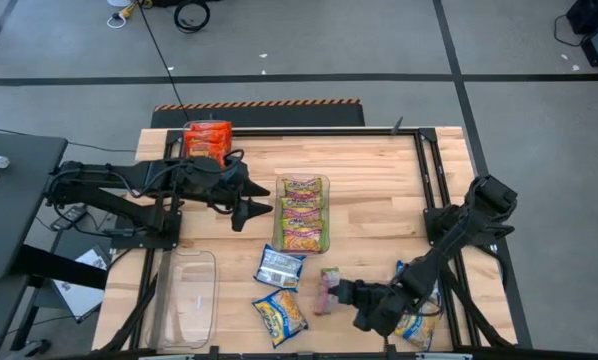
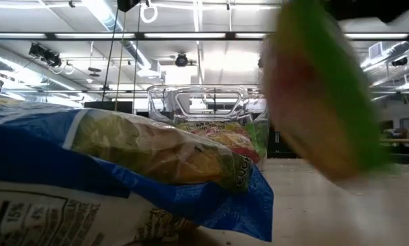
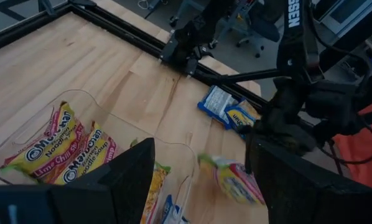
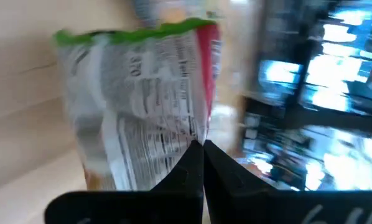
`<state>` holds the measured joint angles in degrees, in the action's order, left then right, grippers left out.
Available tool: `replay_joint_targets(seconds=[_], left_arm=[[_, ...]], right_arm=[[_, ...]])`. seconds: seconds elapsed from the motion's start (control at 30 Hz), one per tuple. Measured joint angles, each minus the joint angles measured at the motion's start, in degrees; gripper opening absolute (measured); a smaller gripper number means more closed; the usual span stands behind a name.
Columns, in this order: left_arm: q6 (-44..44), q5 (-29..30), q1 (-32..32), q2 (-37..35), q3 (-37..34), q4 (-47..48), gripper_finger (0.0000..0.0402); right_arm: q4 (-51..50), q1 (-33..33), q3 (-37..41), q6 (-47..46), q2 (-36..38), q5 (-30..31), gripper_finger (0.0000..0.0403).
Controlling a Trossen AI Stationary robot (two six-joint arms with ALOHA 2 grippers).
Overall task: Sort Maruchan noodles
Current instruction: Put the green noodle pack into the center transparent bin
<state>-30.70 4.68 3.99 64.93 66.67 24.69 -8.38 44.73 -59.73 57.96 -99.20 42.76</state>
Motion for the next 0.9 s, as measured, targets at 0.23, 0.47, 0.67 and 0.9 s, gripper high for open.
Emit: replay_joint_targets(seconds=[0.23,0.47,0.67,0.9], left_arm=[[-2.25,-0.01,0.14,0.00,0.00,0.22,0.0268],[-3.18,-0.01,1.76,0.00,0.02,0.13,0.0268],[-3.47,0.05,1.75,0.00,0.04,-0.32,0.0268],[-4.55,0.01,1.77,0.00,0.04,-0.01,0.0268]], right_arm=[[-3.37,1.11,-0.30,-13.05,-0.06,-5.43,0.0002],[-15.45,6.64,1.76,-27.56,-0.56,-12.33,0.0017],[-22.86,10.43,0.66,-37.58,0.68,-12.70,0.0063],[-40.27,8.35,-6.18,-78.18,8.90,-29.67,0.0151]])
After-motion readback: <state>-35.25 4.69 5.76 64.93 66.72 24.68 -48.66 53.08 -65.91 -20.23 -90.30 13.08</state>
